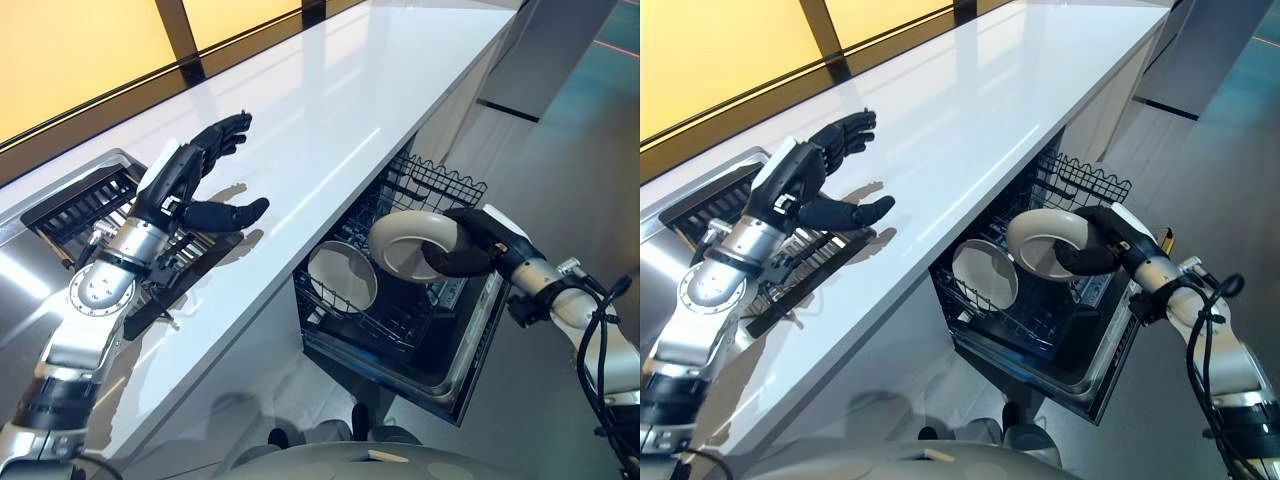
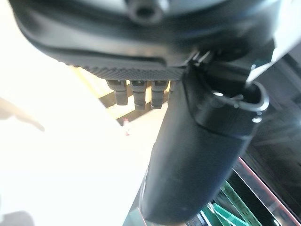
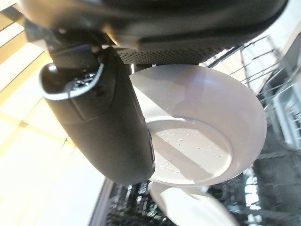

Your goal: Pick up plates and place into dishwasher.

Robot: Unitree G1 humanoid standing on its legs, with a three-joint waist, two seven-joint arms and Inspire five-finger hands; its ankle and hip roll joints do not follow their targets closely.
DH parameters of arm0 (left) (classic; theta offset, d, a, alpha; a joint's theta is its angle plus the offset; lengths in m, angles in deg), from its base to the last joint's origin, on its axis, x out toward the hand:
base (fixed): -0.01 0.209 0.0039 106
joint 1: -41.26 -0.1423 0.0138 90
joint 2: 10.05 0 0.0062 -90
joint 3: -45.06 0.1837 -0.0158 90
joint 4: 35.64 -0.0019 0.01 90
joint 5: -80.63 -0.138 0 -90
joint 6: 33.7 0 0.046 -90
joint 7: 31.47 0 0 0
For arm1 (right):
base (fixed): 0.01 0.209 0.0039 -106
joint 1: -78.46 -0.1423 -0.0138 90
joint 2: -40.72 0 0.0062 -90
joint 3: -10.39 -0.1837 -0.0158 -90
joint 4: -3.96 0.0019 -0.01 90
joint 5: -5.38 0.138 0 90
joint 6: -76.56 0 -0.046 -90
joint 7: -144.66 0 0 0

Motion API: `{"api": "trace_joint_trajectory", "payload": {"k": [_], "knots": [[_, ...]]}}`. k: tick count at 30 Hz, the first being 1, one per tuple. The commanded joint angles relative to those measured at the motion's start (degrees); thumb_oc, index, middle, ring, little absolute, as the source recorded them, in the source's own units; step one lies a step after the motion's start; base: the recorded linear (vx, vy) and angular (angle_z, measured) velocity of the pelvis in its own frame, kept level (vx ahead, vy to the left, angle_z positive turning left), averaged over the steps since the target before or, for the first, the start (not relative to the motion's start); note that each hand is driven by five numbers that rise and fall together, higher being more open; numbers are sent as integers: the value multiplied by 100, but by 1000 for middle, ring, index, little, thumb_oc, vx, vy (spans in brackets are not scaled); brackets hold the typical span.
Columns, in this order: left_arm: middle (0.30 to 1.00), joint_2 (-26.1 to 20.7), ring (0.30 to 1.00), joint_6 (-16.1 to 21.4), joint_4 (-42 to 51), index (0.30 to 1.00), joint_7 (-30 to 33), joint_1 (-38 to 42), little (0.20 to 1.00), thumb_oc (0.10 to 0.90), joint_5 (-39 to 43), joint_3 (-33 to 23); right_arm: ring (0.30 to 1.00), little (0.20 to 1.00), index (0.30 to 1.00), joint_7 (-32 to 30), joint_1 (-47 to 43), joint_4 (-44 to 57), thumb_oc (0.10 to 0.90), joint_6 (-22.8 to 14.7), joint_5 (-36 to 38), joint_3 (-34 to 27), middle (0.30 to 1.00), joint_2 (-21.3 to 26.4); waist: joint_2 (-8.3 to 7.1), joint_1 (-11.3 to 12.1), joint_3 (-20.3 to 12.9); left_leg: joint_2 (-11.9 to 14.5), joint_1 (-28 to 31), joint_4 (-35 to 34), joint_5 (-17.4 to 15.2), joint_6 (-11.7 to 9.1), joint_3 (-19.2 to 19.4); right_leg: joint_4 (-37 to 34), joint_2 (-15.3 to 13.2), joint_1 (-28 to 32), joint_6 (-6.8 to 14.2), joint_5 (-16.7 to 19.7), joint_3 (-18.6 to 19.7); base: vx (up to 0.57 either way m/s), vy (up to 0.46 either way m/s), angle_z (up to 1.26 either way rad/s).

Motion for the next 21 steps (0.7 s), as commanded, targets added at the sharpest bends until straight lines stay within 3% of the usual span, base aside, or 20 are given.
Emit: {"api": "trace_joint_trajectory", "payload": {"k": [1,4,10,11,17,21], "knots": [[900,-84,900,353,719,900,-182,455,900,800,825,-230,300,200,300,-493,-717,308,100,-279,-187,-613,300,187,-51,43,-328,-210,-128,38,-55,91,-331,53,96,257,220,-58,-342,-26,-13,10],[900,177,900,130,1078,900,-511,519,900,800,1878,-13,300,200,300,-733,-787,180,100,-134,-357,-403,300,128,-57,104,-287,-217,-141,38,-41,88,-367,53,67,261,229,-43,-426,-35,-14,12],[900,826,900,-159,1328,900,-1190,811,900,800,3235,758,300,200,300,-1206,-1102,-144,100,-8,-622,147,300,-25,-58,145,-262,-214,-155,38,-29,98,-401,53,43,261,221,-20,-483,-12,-8,4],[900,1019,900,-339,1334,900,-1323,957,900,800,3837,1079,300,200,300,-1412,-1282,-322,100,-10,-644,344,300,-39,-63,137,-252,-214,-157,38,-28,102,-408,53,44,256,215,-8,-477,-16,-10,4],[900,1870,900,-1177,1161,900,-1437,1188,900,800,5512,2092,300,200,300,-1719,-1910,-869,100,115,-658,936,300,-38,-94,62,-246,-198,-144,38,-46,130,-355,53,56,236,194,24,-409,-2,-2,1],[900,2215,900,-1264,891,900,-1457,1211,900,800,5525,2709,300,200,300,-1744,-2399,-1294,100,156,-606,1338,300,-122,-114,35,-242,-194,-148,38,-65,153,-311,53,64,218,178,29,-375,0,0,0]]}}
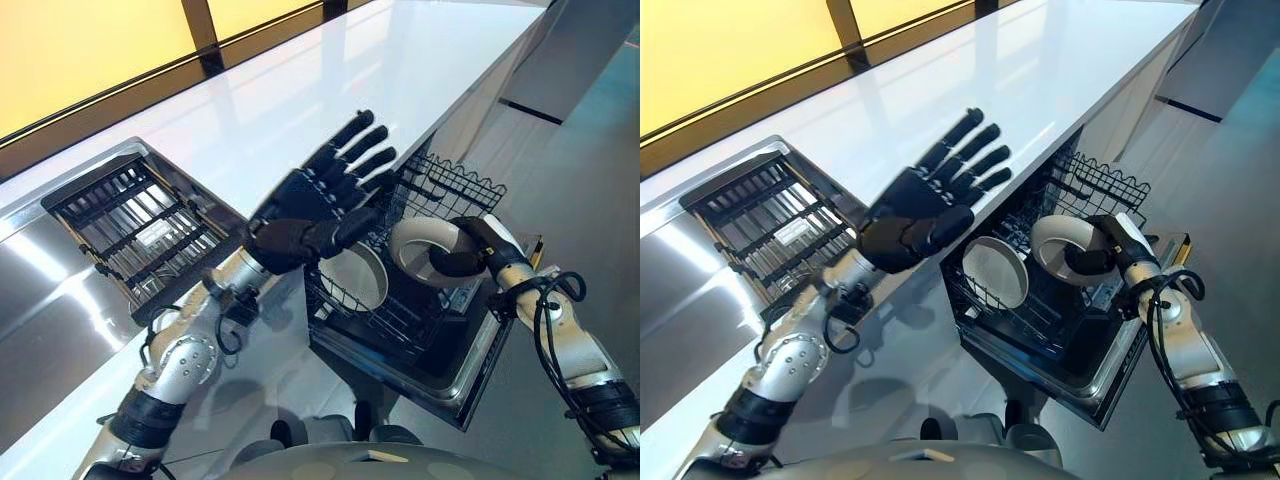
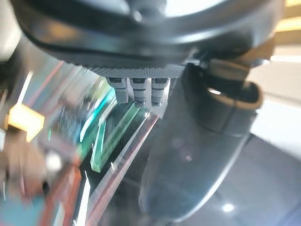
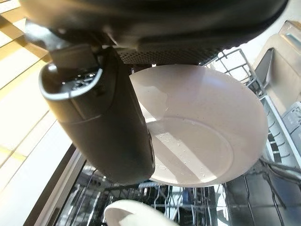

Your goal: Pick up plates and place into dishwasher.

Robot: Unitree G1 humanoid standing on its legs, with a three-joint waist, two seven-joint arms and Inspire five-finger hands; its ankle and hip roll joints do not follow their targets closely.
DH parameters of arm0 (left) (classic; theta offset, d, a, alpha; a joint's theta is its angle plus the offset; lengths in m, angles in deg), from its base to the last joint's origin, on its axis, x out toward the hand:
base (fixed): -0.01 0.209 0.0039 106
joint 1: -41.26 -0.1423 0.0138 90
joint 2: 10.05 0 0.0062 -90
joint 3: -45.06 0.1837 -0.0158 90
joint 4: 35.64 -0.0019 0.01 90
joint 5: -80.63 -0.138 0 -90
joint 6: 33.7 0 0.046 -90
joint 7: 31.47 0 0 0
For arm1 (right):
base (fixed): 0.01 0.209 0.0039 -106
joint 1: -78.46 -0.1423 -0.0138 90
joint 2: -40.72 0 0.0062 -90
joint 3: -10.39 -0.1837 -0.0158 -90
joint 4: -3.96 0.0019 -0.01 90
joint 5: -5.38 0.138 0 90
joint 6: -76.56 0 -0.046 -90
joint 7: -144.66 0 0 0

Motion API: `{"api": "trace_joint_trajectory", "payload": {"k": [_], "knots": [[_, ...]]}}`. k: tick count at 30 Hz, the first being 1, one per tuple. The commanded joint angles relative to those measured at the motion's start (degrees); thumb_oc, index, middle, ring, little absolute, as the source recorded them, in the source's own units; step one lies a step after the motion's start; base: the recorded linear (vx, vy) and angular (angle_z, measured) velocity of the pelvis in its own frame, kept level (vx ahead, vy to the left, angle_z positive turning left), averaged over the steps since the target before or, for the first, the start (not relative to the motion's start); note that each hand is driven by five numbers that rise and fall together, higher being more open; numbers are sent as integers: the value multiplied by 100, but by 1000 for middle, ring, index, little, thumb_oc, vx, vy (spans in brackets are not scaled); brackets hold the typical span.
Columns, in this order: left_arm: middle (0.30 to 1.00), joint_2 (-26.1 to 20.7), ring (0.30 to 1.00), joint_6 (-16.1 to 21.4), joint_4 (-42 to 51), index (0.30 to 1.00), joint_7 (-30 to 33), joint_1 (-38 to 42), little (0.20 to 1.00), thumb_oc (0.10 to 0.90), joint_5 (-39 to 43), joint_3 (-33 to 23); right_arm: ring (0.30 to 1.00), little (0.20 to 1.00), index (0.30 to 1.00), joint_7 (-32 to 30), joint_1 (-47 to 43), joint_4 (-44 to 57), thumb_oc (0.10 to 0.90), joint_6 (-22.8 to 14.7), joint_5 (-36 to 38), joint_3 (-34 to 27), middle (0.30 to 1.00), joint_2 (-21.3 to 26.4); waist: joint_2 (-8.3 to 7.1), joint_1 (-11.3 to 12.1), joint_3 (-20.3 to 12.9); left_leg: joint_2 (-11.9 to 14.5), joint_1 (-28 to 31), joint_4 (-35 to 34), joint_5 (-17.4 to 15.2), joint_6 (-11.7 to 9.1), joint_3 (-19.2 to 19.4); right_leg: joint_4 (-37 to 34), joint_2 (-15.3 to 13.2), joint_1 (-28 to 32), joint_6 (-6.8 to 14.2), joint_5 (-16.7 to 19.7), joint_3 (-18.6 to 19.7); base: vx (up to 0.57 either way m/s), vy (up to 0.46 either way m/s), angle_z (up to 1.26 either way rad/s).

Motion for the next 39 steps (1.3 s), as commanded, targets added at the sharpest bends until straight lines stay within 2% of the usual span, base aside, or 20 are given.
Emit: {"api": "trace_joint_trajectory", "payload": {"k": [1,3,4,7,10,16,17,19,21,23,24,25,28,31,33,35,36,37,39], "knots": [[900,372,900,264,-108,900,-249,616,900,800,247,452,300,200,300,-378,-1294,-156,100,-411,-70,54,300,81,-114,62,-309,-159,-79,11,-135,120,-139,25,99,208,205,9,-208,0,0,0],[900,359,900,184,-244,900,-274,582,900,800,185,506,300,200,300,-407,-1387,-293,100,-420,-88,114,300,66,-121,74,-311,-162,-79,11,-144,126,-136,25,95,207,207,7,-213,0,0,0],[900,276,900,192,-442,900,-306,467,900,800,-314,556,300,200,300,-444,-1522,-476,100,-398,-106,187,300,62,-128,110,-317,-163,-75,11,-155,139,-133,25,88,213,200,-3,-232,0,0,0],[900,32,900,56,-741,900,-534,171,900,800,-1071,614,300,200,300,-452,-1611,-722,100,-379,-101,194,300,96,-103,192,-312,-171,-94,11,-153,156,-162,25,75,215,196,-13,-268,0,0,0],[900,-233,900,-35,-954,900,-705,-68,900,800,-1513,586,300,200,300,-509,-1659,-920,100,-415,-35,204,300,164,-69,276,-303,-181,-124,11,-141,166,-202,25,59,212,198,-19,-306,3,1,2],[900,-720,900,-269,-1454,900,-1862,-585,900,800,-1557,297,300,200,300,-641,-1625,-1178,100,-497,98,223,300,275,-4,458,-292,-208,-172,11,-112,177,-276,25,7,215,211,-13,-413,13,8,5],[900,-894,900,-719,-1518,900,-2555,-745,900,800,-1498,175,300,200,300,-675,-1536,-1219,100,-570,118,200,300,306,20,496,-283,-211,-184,11,-107,175,-287,25,-9,212,219,-13,-435,39,19,6],[900,-1081,900,-1278,-1615,900,-3400,-897,900,800,-1564,135,300,200,300,-694,-1468,-1269,100,-653,118,199,300,365,60,512,-263,-208,-146,11,-165,171,-291,25,-14,249,228,-55,-456,34,29,10],[900,-1329,900,-1687,-1769,900,-3717,-947,900,800,-1419,192,300,200,300,-705,-1572,-1451,100,-739,176,321,300,423,96,509,-242,-212,-131,11,-165,161,-312,25,-22,258,241,-47,-455,8,36,14],[900,-1427,900,-2102,-2041,900,-3617,-950,900,800,-1300,180,300,200,300,-669,-1694,-1554,100,-720,205,419,300,447,117,497,-236,-220,-131,11,-166,160,-317,25,-34,254,249,-49,-451,7,41,9],[900,-1385,900,-2248,-2385,900,-3610,-1054,900,800,-1381,70,300,200,300,-633,-1724,-1572,100,-690,209,420,300,456,133,506,-229,-225,-136,11,-167,162,-326,25,-37,247,248,-53,-449,0,0,0],[900,-1373,900,-2252,-2430,900,-3618,-1065,900,800,-1405,55,300,200,300,-627,-1727,-1573,100,-686,208,419,300,457,136,504,-228,-226,-136,11,-168,162,-328,25,-38,246,248,-54,-451,0,0,0],[900,-1086,900,-2265,-3526,900,-3901,-1358,900,800,-1907,-228,300,200,300,-527,-1741,-1599,100,-609,187,312,300,408,152,551,-228,-244,-156,11,-168,161,-372,25,-40,231,240,-70,-471,0,0,0],[900,-767,900,-1699,-4670,900,-3902,-1664,900,800,-2649,-543,300,200,300,-433,-1759,-1654,100,-500,150,202,300,328,144,632,-209,-248,-174,11,-163,156,-402,25,-50,226,238,-87,-503,0,0,0],[900,-555,900,-966,-5429,900,-3785,-1764,900,800,-3038,-697,300,200,300,-390,-1858,-1728,100,-377,167,185,300,319,132,683,-196,-246,-201,11,-146,157,-422,25,-50,215,231,-96,-522,0,0,0],[900,-431,900,-259,-6011,900,-3303,-1799,900,800,-3399,-843,300,200,300,-354,-1974,-1897,100,-320,186,200,300,289,116,745,-180,-247,-228,11,-134,152,-444,25,-54,206,224,-109,-556,-9,-6,-4],[900,-366,900,321,-6442,900,-2954,-1782,900,800,-3784,-920,300,200,300,-358,-2078,-2032,100,-253,231,250,300,242,94,789,-171,-245,-253,11,-116,141,-462,25,-56,198,219,-111,-586,-14,-21,-15],[900,-345,900,722,-6608,900,-2586,-1752,900,800,-4100,-935,300,200,300,-346,-2139,-2091,100,-191,255,272,300,219,82,806,-166,-244,-265,11,-106,134,-473,25,-55,194,215,-113,-595,-9,-22,-20],[900,-344,900,1153,-6737,900,-2119,-1675,900,800,-4214,-961,300,200,300,-353,-2242,-2179,100,-98,312,327,300,187,65,835,-148,-246,-284,11,-92,120,-485,25,-54,198,216,-114,-611,-5,-25,-10]]}}
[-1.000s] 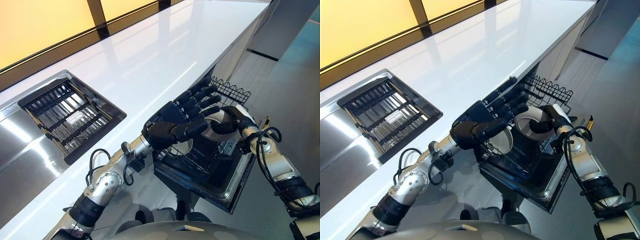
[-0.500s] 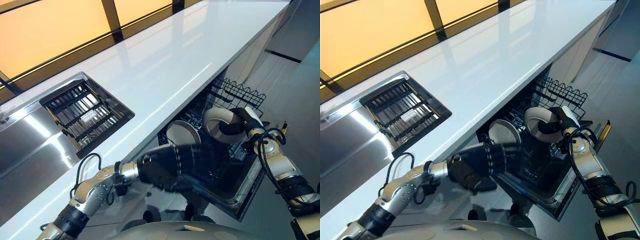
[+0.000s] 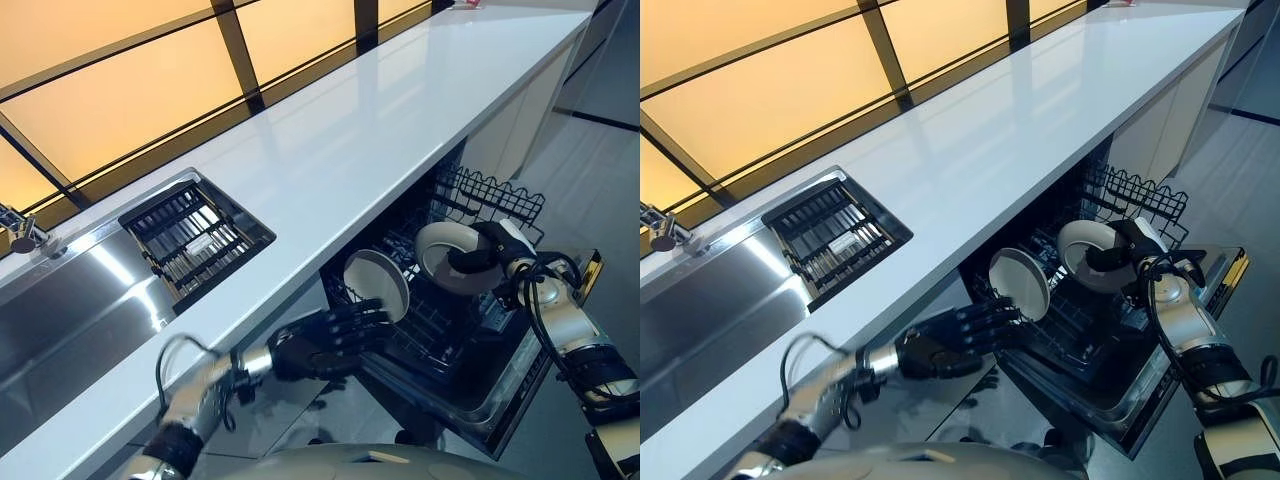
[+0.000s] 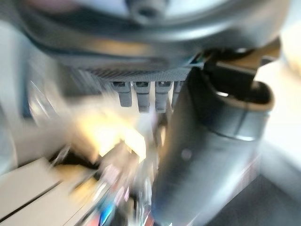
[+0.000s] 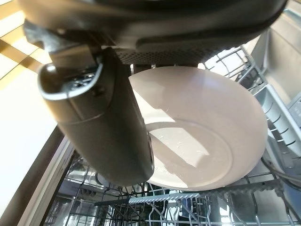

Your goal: Pick up plates and place into dishwasher.

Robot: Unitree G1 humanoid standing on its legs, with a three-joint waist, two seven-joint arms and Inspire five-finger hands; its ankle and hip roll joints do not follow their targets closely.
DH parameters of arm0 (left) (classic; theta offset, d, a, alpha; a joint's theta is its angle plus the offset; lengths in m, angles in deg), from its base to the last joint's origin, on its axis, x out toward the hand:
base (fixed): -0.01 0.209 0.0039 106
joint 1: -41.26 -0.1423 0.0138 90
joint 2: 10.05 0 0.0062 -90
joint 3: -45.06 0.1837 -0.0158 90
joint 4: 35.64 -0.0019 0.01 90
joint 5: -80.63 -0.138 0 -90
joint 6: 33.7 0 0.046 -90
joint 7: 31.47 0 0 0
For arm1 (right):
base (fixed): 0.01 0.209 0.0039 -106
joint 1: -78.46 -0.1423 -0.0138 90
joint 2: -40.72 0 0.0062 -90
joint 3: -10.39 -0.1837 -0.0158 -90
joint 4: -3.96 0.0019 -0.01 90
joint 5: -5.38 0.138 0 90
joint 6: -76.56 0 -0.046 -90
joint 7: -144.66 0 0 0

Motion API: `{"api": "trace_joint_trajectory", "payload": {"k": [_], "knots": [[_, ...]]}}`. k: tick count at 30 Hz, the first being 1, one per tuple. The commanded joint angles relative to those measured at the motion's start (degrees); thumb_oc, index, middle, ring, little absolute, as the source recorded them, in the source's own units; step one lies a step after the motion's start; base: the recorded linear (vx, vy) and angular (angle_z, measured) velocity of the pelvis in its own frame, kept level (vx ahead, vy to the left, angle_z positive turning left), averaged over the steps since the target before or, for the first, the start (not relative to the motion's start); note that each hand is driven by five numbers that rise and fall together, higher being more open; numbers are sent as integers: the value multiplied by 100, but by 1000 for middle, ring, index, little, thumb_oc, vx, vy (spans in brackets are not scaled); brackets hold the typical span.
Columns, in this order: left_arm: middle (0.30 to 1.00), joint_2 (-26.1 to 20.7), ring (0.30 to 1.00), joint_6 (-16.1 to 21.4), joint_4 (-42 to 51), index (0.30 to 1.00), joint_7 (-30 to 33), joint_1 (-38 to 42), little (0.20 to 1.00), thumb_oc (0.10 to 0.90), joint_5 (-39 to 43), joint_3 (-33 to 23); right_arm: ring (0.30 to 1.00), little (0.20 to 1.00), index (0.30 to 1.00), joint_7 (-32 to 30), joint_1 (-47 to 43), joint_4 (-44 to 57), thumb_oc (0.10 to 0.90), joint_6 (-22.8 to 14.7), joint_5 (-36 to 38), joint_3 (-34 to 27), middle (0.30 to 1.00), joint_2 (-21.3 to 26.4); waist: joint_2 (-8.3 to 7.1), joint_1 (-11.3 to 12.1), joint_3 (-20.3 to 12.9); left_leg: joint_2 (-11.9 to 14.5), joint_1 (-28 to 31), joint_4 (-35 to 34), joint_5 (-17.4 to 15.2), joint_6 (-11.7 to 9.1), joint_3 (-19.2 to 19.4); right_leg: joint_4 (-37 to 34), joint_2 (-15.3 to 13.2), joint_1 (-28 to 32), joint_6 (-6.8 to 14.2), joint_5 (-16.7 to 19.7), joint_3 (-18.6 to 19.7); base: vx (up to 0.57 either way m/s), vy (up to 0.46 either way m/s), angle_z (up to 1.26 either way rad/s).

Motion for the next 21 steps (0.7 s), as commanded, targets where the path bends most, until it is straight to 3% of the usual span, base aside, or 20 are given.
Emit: {"api": "trace_joint_trajectory", "payload": {"k": [1,6,8,14,17,19,21], "knots": [[900,-931,900,1083,-216,900,826,-625,900,800,-632,-239,300,200,300,-211,-1166,-283,100,-58,45,-91,300,2,-732,254,201,-492,-52,33,-161,341,-58,55,-233,344,265,-92,28,-7,-33,3],[900,-1051,900,2123,713,900,1788,-621,900,800,-765,-22,300,200,300,-302,-968,-343,100,-92,68,-132,300,-77,-766,389,233,-500,-110,33,-128,329,-137,55,-228,340,223,-98,-47,-5,-33,26],[900,-1212,900,2309,1262,900,1977,-604,900,800,-737,20,300,200,300,-346,-850,-338,100,-157,100,-163,300,-71,-786,423,256,-506,-150,33,-65,330,-160,55,-237,316,208,-45,-85,-42,-33,23],[900,-1422,900,2200,2344,900,2290,-455,900,800,-399,76,300,200,300,-419,-677,-429,100,-338,173,-181,300,-107,-782,499,275,-489,-108,33,-120,328,-229,55,-231,391,179,-98,-163,2,-29,13],[900,-1515,900,2475,2300,900,2825,-395,900,800,-934,168,300,200,300,-401,-708,-483,100,-359,255,-99,300,-121,-796,510,252,-486,-103,33,-127,325,-258,55,-235,401,173,-110,-194,4,-12,3],[900,-1610,900,2601,2134,900,3437,-363,900,800,-1739,258,300,200,300,-373,-795,-615,100,-369,271,-44,300,-130,-803,519,235,-501,-143,33,-72,333,-280,55,-241,368,162,-76,-210,-26,5,5],[900,-1689,900,2517,1886,900,3807,-348,900,800,-2151,354,300,200,300,-315,-875,-701,100,-315,278,16,300,-134,-803,514,221,-504,-148,33,-72,326,-284,55,-239,365,168,-80,-213,-12,14,5]]}}
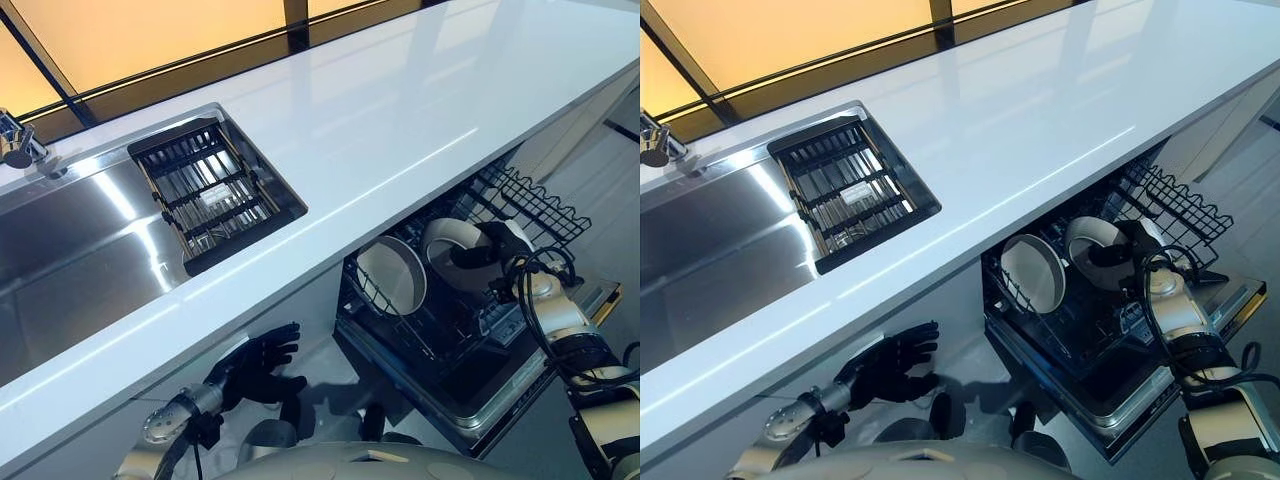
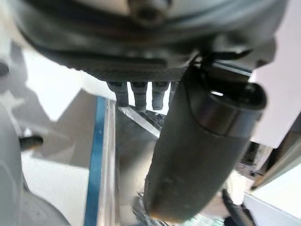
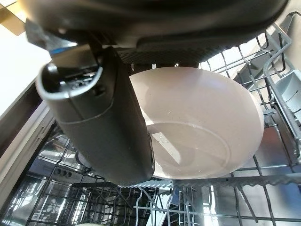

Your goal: Pick up plates and place into dishwasher.

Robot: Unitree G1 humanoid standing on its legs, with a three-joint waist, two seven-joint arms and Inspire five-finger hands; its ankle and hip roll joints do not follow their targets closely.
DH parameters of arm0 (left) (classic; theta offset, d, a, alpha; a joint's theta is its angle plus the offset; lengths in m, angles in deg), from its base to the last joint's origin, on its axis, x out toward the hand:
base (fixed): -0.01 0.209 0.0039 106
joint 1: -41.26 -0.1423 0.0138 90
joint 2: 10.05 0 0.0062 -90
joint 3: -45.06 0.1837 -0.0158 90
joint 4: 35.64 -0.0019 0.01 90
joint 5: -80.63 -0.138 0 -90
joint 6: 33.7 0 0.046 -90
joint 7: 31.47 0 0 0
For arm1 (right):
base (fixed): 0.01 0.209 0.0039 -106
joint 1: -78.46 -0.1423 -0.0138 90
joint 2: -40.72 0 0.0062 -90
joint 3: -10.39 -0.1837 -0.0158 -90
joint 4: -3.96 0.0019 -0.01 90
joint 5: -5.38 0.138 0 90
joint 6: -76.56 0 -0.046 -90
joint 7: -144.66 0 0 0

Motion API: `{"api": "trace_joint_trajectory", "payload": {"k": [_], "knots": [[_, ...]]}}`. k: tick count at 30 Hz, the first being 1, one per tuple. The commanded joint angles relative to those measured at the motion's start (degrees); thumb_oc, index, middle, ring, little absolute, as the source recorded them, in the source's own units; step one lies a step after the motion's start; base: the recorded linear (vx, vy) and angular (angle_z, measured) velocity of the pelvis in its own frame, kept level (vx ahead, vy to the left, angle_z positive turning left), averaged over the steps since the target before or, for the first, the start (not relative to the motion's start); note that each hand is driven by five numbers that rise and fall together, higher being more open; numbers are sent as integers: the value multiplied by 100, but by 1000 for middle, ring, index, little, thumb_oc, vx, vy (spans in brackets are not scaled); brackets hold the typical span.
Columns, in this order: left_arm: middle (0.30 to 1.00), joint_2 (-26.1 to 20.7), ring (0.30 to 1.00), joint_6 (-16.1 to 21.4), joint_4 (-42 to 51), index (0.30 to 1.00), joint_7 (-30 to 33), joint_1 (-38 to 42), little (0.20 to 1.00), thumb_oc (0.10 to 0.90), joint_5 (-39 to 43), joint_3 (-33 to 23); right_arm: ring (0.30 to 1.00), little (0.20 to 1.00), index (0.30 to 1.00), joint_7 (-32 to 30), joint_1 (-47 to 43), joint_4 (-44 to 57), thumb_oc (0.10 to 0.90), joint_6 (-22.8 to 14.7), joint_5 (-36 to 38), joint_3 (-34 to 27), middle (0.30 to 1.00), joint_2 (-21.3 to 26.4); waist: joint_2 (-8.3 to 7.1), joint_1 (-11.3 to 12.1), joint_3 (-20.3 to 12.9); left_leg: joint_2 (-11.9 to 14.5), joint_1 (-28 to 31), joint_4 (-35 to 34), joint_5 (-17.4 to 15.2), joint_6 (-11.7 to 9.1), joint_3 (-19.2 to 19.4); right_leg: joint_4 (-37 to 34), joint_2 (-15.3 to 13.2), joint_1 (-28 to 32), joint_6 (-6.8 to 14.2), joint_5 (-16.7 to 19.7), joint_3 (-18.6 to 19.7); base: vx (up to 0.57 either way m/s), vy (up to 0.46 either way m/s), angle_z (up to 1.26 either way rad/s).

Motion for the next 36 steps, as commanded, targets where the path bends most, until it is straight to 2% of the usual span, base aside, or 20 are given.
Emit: {"api": "trace_joint_trajectory", "payload": {"k": [1,5,8,14,17,19,26,32,36], "knots": [[900,-551,900,566,-255,900,1110,729,900,800,-520,-217,300,200,300,31,-730,-14,100,-390,162,143,300,110,-194,85,-209,-304,1,14,-246,219,240,54,-58,266,205,-85,89,1,15,4],[900,-370,900,392,-1092,900,1527,729,900,800,-1133,-159,300,200,300,101,-797,-242,100,-309,185,288,300,52,-209,68,-216,-297,31,14,-312,213,262,54,-40,290,206,-145,107,-2,7,1],[900,-119,900,713,-2148,900,2035,814,900,800,-1717,-104,300,200,300,245,-999,-701,100,-344,252,397,300,-34,-229,55,-193,-291,47,14,-324,203,297,54,-43,292,215,-139,127,0,0,0],[900,116,900,847,-2840,900,2626,953,900,800,-2199,2,300,200,300,531,-1306,-1533,100,-509,456,546,300,-247,-244,109,-156,-296,51,14,-331,205,295,54,-37,285,205,-130,142,0,0,0],[900,149,900,915,-2882,900,2582,1006,900,800,-2436,139,300,200,300,591,-1415,-1888,100,-581,573,595,300,-416,-231,143,-119,-293,36,14,-328,209,296,54,-38,274,194,-128,140,-8,3,-4],[900,177,900,853,-2906,900,2489,1002,900,800,-2343,306,300,200,300,658,-1509,-2171,100,-627,837,593,300,-535,-199,176,-84,-291,15,14,-313,206,274,54,-41,266,191,-119,134,0,0,0],[900,334,900,636,-3218,900,2349,1071,900,800,-1969,456,300,200,300,755,-1791,-2805,100,-713,1077,621,300,-802,-120,235,-24,-305,-49,14,-272,201,216,54,-50,226,171,-107,122,0,0,0],[900,401,900,553,-3060,900,2476,1101,900,800,-1784,389,300,200,300,832,-1846,-3071,100,-698,1008,625,300,-950,-67,284,37,-303,-132,14,-228,187,163,59,-70,175,154,-98,88,-14,4,1],[900,365,900,344,-2844,900,2529,1162,900,800,-1840,432,300,200,300,981,-1895,-3077,100,-765,957,705,300,-975,-33,312,111,-311,-190,14,-200,183,110,74,-94,132,149,-88,54,-53,5,2]]}}
